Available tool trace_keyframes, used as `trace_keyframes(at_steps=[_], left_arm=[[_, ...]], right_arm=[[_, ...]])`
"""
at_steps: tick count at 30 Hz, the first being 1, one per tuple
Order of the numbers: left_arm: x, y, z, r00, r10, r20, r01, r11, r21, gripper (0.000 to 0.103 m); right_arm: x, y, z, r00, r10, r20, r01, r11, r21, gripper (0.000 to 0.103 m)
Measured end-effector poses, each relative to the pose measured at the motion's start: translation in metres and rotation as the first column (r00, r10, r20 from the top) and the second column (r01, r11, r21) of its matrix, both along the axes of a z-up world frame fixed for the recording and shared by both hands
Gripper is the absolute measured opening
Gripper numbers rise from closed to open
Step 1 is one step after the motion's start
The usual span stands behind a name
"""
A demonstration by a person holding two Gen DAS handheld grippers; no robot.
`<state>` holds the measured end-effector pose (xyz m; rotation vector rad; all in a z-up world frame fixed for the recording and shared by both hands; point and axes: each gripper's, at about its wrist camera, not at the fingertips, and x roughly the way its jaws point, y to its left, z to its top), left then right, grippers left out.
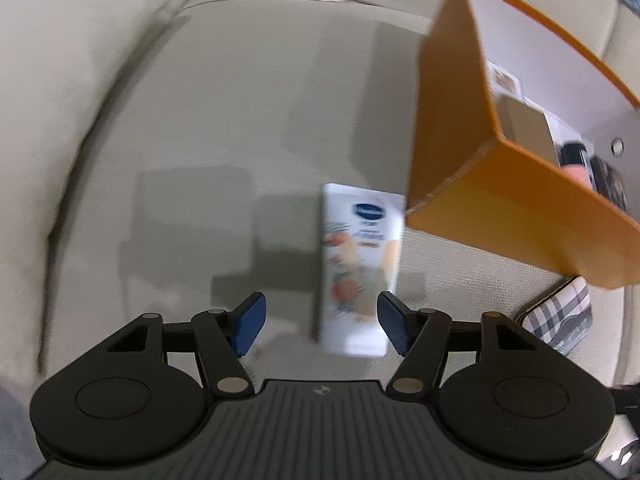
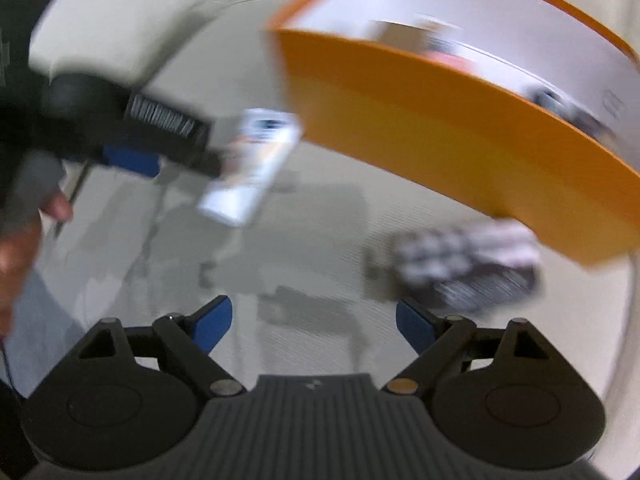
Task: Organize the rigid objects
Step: 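Grasp the white Vaseline tube with left tool while right tool grasps plaid tin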
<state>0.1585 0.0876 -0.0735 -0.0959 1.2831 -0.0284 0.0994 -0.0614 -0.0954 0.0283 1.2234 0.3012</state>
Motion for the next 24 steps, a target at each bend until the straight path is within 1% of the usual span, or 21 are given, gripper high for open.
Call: trace_keyframes(at_steps=[1, 3, 5, 7, 9, 11, 13, 15, 17, 19, 21, 23, 24], left_arm=[[0.002, -0.007, -0.004, 1.000, -0.015, 0.014, 0.015, 1.000, 0.014, 0.075], [0.003, -0.016, -0.010, 0.999, -0.031, 0.015, 0.030, 0.999, 0.040, 0.075], [0.006, -0.023, -0.013, 1.000, -0.027, 0.015, 0.027, 0.999, 0.043, 0.075], [0.007, -0.029, -0.015, 1.000, -0.024, 0.008, 0.023, 0.999, 0.039, 0.075], [0.007, -0.036, -0.020, 1.000, -0.021, -0.007, 0.021, 0.999, 0.043, 0.074], [0.005, -0.038, -0.025, 1.000, -0.018, -0.014, 0.019, 0.998, 0.062, 0.073], [0.004, -0.039, -0.027, 1.000, -0.019, -0.012, 0.020, 0.997, 0.071, 0.073], [0.004, -0.040, -0.028, 1.000, -0.021, -0.010, 0.021, 0.997, 0.073, 0.073], [0.003, -0.036, -0.027, 1.000, -0.020, -0.010, 0.020, 0.997, 0.068, 0.073], [0.003, -0.034, -0.027, 1.000, -0.022, -0.009, 0.023, 0.997, 0.068, 0.073], [0.002, -0.036, -0.026, 1.000, -0.029, -0.006, 0.029, 0.997, 0.065, 0.073], [0.001, -0.036, -0.026, 0.999, -0.043, -0.001, 0.043, 0.997, 0.068, 0.075], [0.000, -0.037, -0.026, 0.999, -0.049, 0.000, 0.049, 0.996, 0.072, 0.076]], right_arm=[[-0.002, -0.010, 0.001, 0.999, -0.039, -0.001, 0.039, 0.999, 0.004, 0.089], [-0.003, -0.039, 0.002, 0.990, -0.144, -0.008, 0.144, 0.989, 0.018, 0.089], [-0.002, -0.064, 0.001, 0.962, -0.272, -0.007, 0.272, 0.962, 0.027, 0.089], [0.004, -0.080, -0.005, 0.929, -0.370, -0.011, 0.370, 0.928, 0.034, 0.089], [0.012, -0.079, -0.014, 0.897, -0.442, -0.011, 0.442, 0.895, 0.054, 0.089], [0.019, -0.076, -0.020, 0.865, -0.502, -0.014, 0.501, 0.860, 0.093, 0.089], [0.025, -0.071, -0.023, 0.842, -0.538, -0.017, 0.536, 0.835, 0.122, 0.089], [0.031, -0.063, -0.026, 0.816, -0.578, -0.001, 0.574, 0.809, 0.125, 0.089], [0.035, -0.055, -0.030, 0.801, -0.598, 0.022, 0.594, 0.799, 0.090, 0.089], [0.042, -0.045, -0.034, 0.797, -0.600, 0.062, 0.599, 0.800, 0.038, 0.090], [0.045, -0.039, -0.037, 0.803, -0.589, 0.092, 0.592, 0.806, -0.017, 0.091], [0.052, -0.036, -0.046, 0.824, -0.556, 0.105, 0.565, 0.820, -0.088, 0.091], [0.053, -0.036, -0.050, 0.838, -0.536, 0.099, 0.544, 0.834, -0.094, 0.092]])
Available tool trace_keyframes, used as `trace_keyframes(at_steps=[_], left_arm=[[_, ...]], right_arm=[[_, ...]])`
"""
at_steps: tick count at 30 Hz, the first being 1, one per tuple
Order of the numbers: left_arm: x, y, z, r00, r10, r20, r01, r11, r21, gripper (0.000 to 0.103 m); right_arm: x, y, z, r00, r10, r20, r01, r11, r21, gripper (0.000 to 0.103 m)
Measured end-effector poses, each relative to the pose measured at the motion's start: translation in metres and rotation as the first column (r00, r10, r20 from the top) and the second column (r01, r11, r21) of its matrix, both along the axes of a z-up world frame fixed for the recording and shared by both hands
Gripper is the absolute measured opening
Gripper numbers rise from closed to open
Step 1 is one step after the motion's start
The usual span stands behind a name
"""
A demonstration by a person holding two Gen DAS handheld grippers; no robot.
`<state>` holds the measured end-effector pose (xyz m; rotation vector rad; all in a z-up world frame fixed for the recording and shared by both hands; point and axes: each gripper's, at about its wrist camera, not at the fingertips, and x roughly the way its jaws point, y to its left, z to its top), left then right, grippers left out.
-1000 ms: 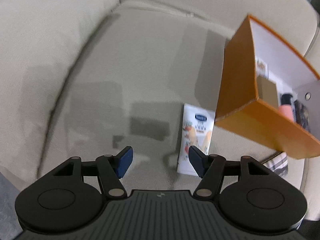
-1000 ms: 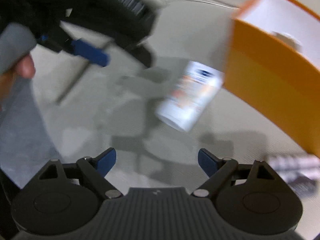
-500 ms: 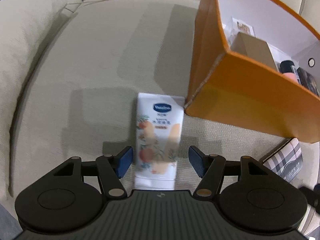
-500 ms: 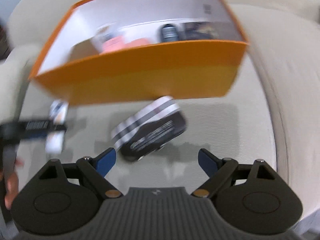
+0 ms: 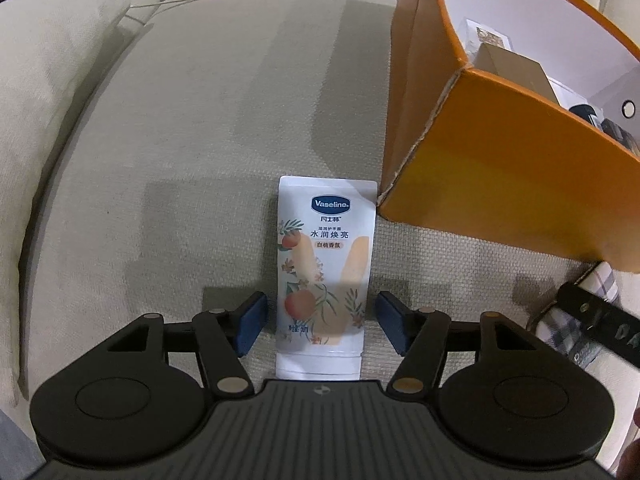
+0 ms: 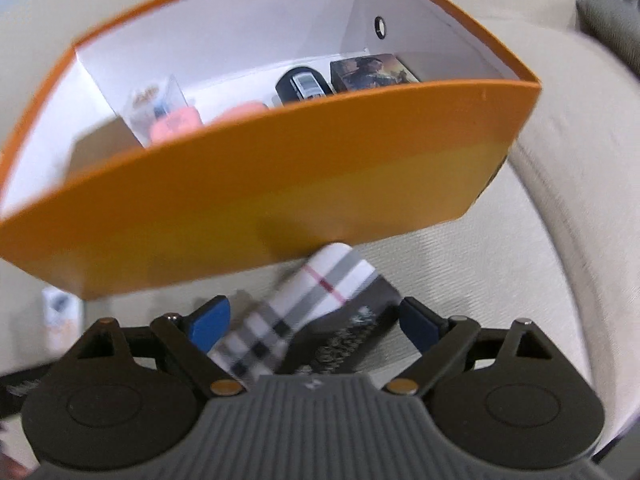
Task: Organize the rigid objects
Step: 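Grasp the white Vaseline tube with left tool while right tool grasps plaid tin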
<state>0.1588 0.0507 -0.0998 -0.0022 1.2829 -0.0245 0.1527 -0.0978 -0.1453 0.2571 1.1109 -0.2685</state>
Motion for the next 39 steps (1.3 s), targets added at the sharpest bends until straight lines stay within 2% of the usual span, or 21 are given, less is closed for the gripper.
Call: trace_keyframes(at_steps=[2, 6, 8, 11, 14, 17, 20, 23, 25, 27, 28, 30, 35, 39], left_arm=[[-0.001, -0.001, 0.000, 1.000, -0.010, 0.001, 0.010, 1.000, 0.006, 0.076], [-0.001, -0.004, 0.001, 1.000, -0.017, -0.004, 0.017, 1.000, 0.010, 0.076], [0.006, -0.001, 0.000, 1.000, -0.018, -0.006, 0.018, 1.000, 0.013, 0.077], [0.004, 0.000, -0.001, 1.000, -0.013, -0.008, 0.013, 1.000, 0.014, 0.077], [0.006, 0.001, -0.001, 1.000, -0.002, -0.007, 0.002, 1.000, 0.010, 0.077], [0.005, 0.003, -0.003, 1.000, 0.003, -0.001, -0.003, 1.000, 0.005, 0.077], [0.002, 0.005, -0.004, 1.000, -0.006, 0.011, 0.006, 1.000, 0.008, 0.079], [0.000, 0.003, -0.004, 1.000, -0.018, 0.021, 0.018, 1.000, 0.020, 0.080], [-0.001, 0.002, -0.003, 1.000, -0.009, 0.018, 0.009, 1.000, 0.013, 0.080], [-0.001, 0.004, -0.002, 1.000, -0.003, 0.014, 0.003, 1.000, -0.008, 0.076], [-0.001, 0.004, -0.002, 1.000, -0.009, 0.014, 0.009, 1.000, -0.014, 0.070], [-0.002, 0.004, 0.001, 0.999, -0.023, 0.026, 0.023, 0.999, -0.026, 0.051], [-0.006, 0.003, 0.006, 0.999, -0.023, 0.044, 0.024, 0.999, -0.027, 0.050], [-0.009, 0.006, 0.015, 0.998, -0.009, 0.056, 0.012, 0.998, -0.063, 0.050]], right_arm=[[-0.002, -0.007, -0.002, 1.000, 0.008, -0.012, -0.008, 0.999, 0.031, 0.092], [-0.001, -0.023, -0.006, 0.990, 0.088, -0.109, -0.074, 0.989, 0.126, 0.093], [-0.001, -0.025, -0.005, 0.976, 0.162, -0.143, -0.147, 0.983, 0.110, 0.093], [-0.006, -0.029, -0.002, 0.977, 0.159, -0.139, -0.148, 0.985, 0.084, 0.094], [-0.010, -0.031, 0.000, 0.989, 0.128, -0.070, -0.121, 0.987, 0.103, 0.092], [-0.010, -0.017, 0.003, 0.988, 0.155, -0.025, -0.154, 0.987, 0.037, 0.092], [-0.007, -0.004, -0.001, 0.983, 0.180, -0.032, -0.180, 0.984, -0.015, 0.091], [-0.004, -0.006, -0.007, 0.982, 0.178, -0.062, -0.179, 0.984, -0.008, 0.083], [-0.003, -0.004, -0.009, 0.982, 0.179, -0.067, -0.180, 0.984, -0.016, 0.083], [-0.001, -0.004, -0.009, 0.981, 0.180, -0.070, -0.182, 0.983, -0.018, 0.083], [-0.001, -0.004, -0.009, 0.981, 0.180, -0.071, -0.182, 0.983, -0.016, 0.080], [-0.003, -0.005, -0.005, 0.982, 0.177, -0.068, -0.179, 0.984, -0.021, 0.071], [0.001, -0.008, -0.005, 0.983, 0.175, -0.057, -0.175, 0.985, 0.003, 0.069], [-0.004, -0.011, -0.004, 0.980, 0.190, -0.057, -0.189, 0.982, 0.018, 0.069]])
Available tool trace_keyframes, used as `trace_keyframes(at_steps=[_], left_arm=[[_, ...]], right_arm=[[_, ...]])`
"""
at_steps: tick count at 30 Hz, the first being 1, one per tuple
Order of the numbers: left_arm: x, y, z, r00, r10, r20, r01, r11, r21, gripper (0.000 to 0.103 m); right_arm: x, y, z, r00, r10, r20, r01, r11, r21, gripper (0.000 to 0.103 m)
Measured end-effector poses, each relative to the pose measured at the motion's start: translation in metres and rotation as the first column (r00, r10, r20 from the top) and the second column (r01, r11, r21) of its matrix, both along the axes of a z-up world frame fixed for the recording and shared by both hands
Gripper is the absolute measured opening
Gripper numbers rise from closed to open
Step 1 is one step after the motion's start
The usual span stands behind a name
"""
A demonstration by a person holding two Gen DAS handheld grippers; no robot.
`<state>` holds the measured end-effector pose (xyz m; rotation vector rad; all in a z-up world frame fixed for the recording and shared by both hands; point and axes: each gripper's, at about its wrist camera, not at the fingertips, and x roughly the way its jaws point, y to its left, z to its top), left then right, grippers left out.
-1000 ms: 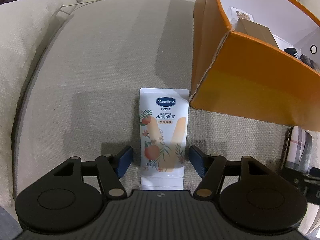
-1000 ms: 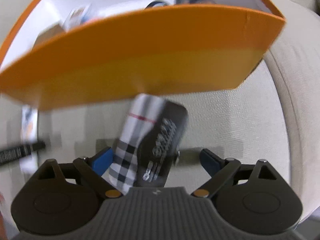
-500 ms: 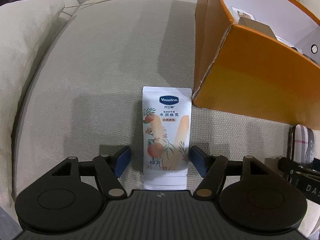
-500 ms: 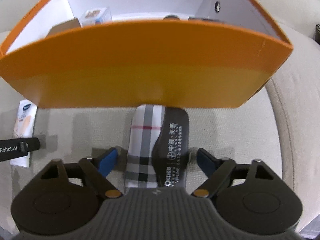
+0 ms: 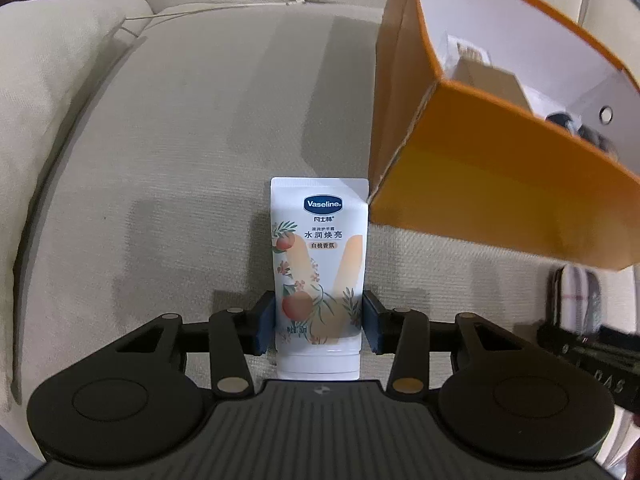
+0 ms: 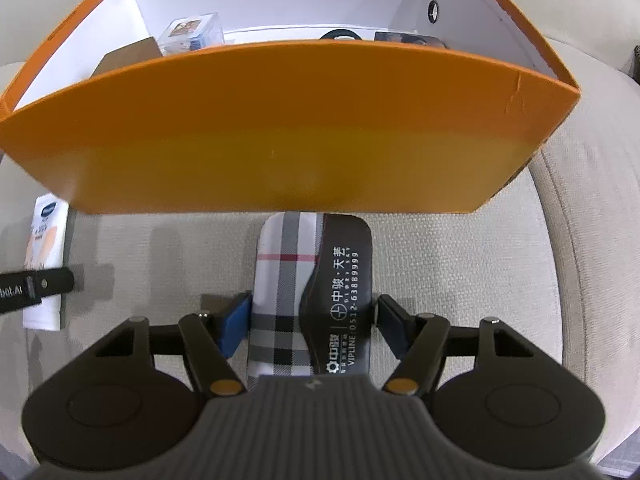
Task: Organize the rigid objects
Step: 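Lift and carry the Vaseline tube and plaid tin into the shoebox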
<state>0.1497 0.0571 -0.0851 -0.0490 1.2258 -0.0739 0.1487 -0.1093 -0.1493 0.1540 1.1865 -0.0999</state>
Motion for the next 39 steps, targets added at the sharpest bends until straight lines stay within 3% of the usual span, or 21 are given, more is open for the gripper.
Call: trace_keyframes(at_steps=[12, 18, 22, 26, 30, 34, 39], left_arm=[[-0.020, 0.016, 0.031, 1.000, -0.002, 0.029, 0.004, 0.997, -0.075, 0.050], [-0.035, 0.016, 0.069, 0.994, -0.023, 0.109, 0.034, 0.994, -0.105, 0.050], [-0.038, 0.014, 0.105, 0.985, -0.020, 0.173, 0.052, 0.982, -0.179, 0.050], [-0.028, 0.003, 0.144, 0.967, 0.000, 0.255, 0.065, 0.966, -0.249, 0.050], [0.001, -0.022, 0.167, 0.943, -0.001, 0.333, 0.085, 0.967, -0.239, 0.050], [0.034, -0.052, 0.160, 0.932, -0.009, 0.362, 0.094, 0.971, -0.220, 0.050], [0.065, -0.090, 0.126, 0.949, -0.052, 0.309, 0.111, 0.978, -0.176, 0.050]], right_arm=[[-0.030, -0.019, 0.023, 1.000, 0.010, 0.029, -0.014, 0.994, 0.108, 0.069], [-0.044, -0.024, 0.053, 0.996, 0.018, 0.087, -0.035, 0.981, 0.191, 0.069], [-0.054, -0.026, 0.094, 0.984, 0.009, 0.179, -0.057, 0.963, 0.265, 0.069], [-0.048, -0.038, 0.150, 0.943, -0.046, 0.329, -0.069, 0.941, 0.331, 0.069], [-0.021, -0.046, 0.183, 0.897, -0.095, 0.431, -0.039, 0.956, 0.292, 0.069], [0.011, -0.054, 0.177, 0.883, -0.121, 0.453, -0.009, 0.962, 0.273, 0.069], [0.045, -0.059, 0.146, 0.908, -0.119, 0.401, 0.034, 0.976, 0.213, 0.069]])
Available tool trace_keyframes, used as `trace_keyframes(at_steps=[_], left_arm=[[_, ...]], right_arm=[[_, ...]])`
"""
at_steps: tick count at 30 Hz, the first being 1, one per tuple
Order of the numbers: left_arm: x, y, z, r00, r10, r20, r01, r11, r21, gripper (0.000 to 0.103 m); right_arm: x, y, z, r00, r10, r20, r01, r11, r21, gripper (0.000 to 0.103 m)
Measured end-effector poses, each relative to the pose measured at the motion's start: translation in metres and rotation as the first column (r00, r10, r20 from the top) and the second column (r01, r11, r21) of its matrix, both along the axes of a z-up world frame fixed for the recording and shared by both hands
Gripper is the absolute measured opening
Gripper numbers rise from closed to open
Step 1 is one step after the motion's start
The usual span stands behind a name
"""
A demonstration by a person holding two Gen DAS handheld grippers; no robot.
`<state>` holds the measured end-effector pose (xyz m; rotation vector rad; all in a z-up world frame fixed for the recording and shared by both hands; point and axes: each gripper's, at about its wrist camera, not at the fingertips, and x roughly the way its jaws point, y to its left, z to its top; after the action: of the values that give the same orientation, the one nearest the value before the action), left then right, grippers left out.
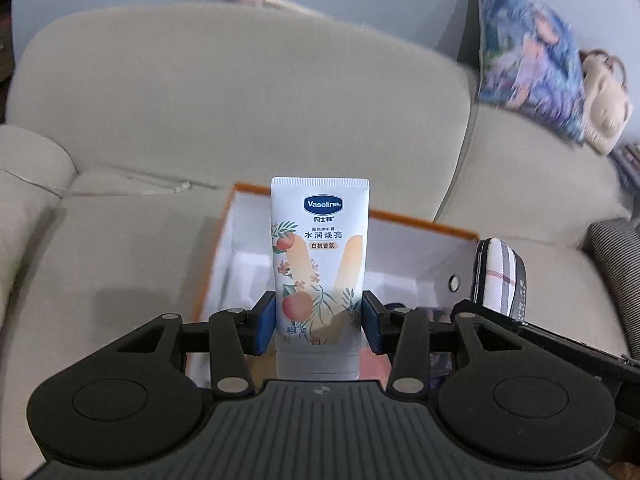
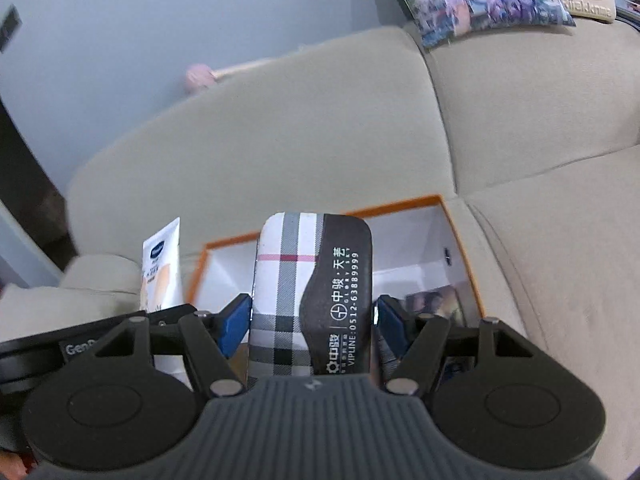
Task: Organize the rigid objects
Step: 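Lift and carry the Vaseline tube and plaid tin into the shoebox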
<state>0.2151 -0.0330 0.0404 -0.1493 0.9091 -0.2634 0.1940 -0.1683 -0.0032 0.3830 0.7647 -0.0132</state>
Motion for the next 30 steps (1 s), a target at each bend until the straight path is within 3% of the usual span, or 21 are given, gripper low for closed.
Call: trace_keyframes(at_steps=[6, 11, 30], left_arm=[[0.019, -0.017, -0.034, 0.997, -0.013, -0.075, 0.013, 1.000, 0.006, 0.050], [0.031, -0.021, -0.049, 0.995, -0.013, -0.095, 0.016, 0.999, 0.030, 0.050], [0.044, -0.039, -0.071, 0.991, -0.016, -0.132, 0.030, 0.994, 0.104, 0.050]], right_arm=[[0.026, -0.010, -0.040, 0.995, -0.015, -0.097, 0.014, 1.000, -0.011, 0.069], [0.034, -0.016, -0.055, 0.992, 0.001, -0.124, -0.005, 0.999, -0.033, 0.069], [0.057, 0.009, -0.092, 0.966, 0.079, -0.246, -0.121, 0.980, -0.158, 0.069]])
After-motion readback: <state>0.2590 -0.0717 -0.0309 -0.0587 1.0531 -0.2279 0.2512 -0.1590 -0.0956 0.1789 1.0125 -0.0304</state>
